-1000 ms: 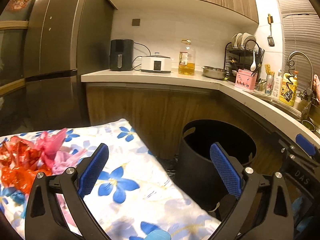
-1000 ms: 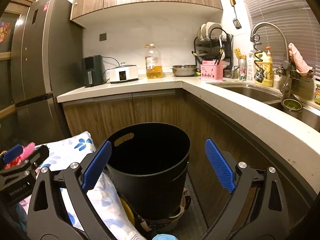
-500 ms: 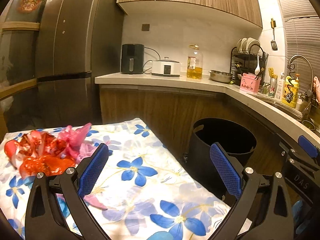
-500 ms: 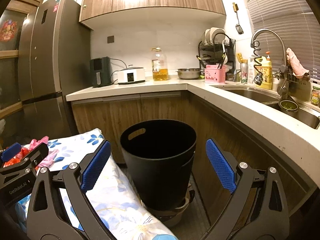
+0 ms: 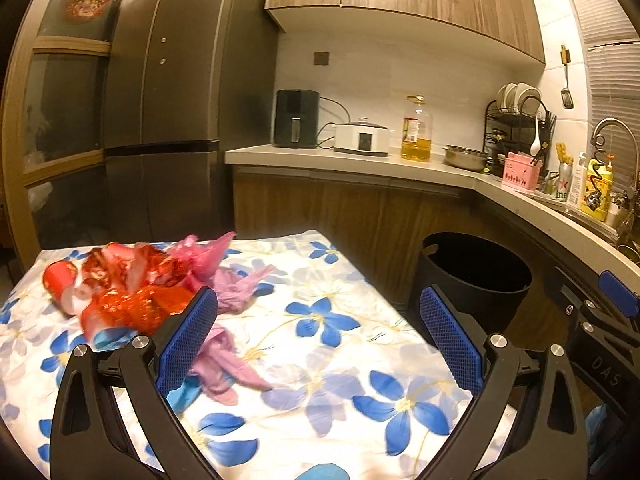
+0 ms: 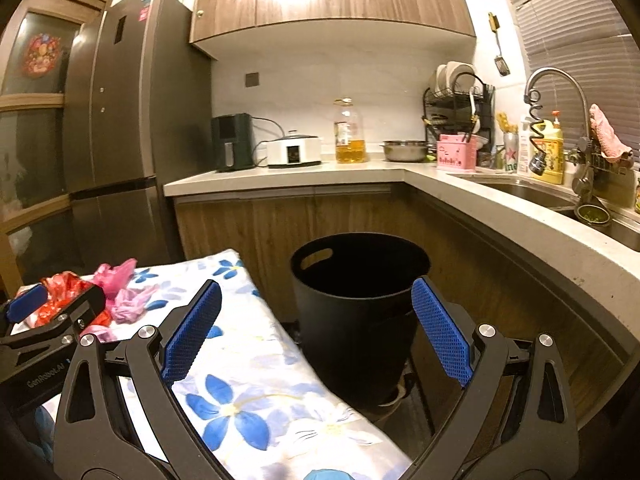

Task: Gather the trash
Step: 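Move both open tools back over the remaining trash on the table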

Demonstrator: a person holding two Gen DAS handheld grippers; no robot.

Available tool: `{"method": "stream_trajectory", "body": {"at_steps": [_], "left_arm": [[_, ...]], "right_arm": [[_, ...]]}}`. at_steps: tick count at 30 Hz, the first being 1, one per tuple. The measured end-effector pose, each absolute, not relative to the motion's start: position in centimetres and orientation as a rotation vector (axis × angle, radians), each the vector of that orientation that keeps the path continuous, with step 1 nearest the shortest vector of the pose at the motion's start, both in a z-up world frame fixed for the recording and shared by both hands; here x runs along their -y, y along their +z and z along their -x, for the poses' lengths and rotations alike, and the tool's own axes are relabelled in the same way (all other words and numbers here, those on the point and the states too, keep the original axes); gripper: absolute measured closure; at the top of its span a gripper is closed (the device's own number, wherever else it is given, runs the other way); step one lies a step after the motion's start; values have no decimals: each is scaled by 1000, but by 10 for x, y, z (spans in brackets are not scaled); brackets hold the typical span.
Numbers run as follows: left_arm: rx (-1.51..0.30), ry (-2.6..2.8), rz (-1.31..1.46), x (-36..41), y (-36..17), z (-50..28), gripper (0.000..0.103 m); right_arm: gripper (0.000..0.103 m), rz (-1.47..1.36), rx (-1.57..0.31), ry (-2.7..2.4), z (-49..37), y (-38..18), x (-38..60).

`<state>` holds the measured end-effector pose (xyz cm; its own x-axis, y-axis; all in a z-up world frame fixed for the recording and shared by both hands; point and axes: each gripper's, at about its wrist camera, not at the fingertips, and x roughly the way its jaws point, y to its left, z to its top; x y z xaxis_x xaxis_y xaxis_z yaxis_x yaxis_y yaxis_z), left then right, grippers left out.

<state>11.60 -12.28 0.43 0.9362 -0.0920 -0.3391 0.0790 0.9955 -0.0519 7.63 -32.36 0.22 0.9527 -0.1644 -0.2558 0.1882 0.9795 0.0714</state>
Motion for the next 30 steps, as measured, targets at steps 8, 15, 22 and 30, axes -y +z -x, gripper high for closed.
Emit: {"method": "stream_trajectory", "body": {"at_steps": [8, 15, 22, 30], "left_arm": [[-354, -18, 45, 92, -4, -105, 6], [-353, 60, 49, 56, -20, -93, 6], [-366, 116, 59, 19, -34, -85, 6], [-416, 135, 69, -4, -48, -90, 7]], "right_arm": [[9, -85, -245, -122, -72, -2, 293], [9, -79, -256, -73, -74, -9, 269], [9, -66, -278, 0, -79, -21, 240], [9, -30, -300, 74, -87, -34, 207]]}}
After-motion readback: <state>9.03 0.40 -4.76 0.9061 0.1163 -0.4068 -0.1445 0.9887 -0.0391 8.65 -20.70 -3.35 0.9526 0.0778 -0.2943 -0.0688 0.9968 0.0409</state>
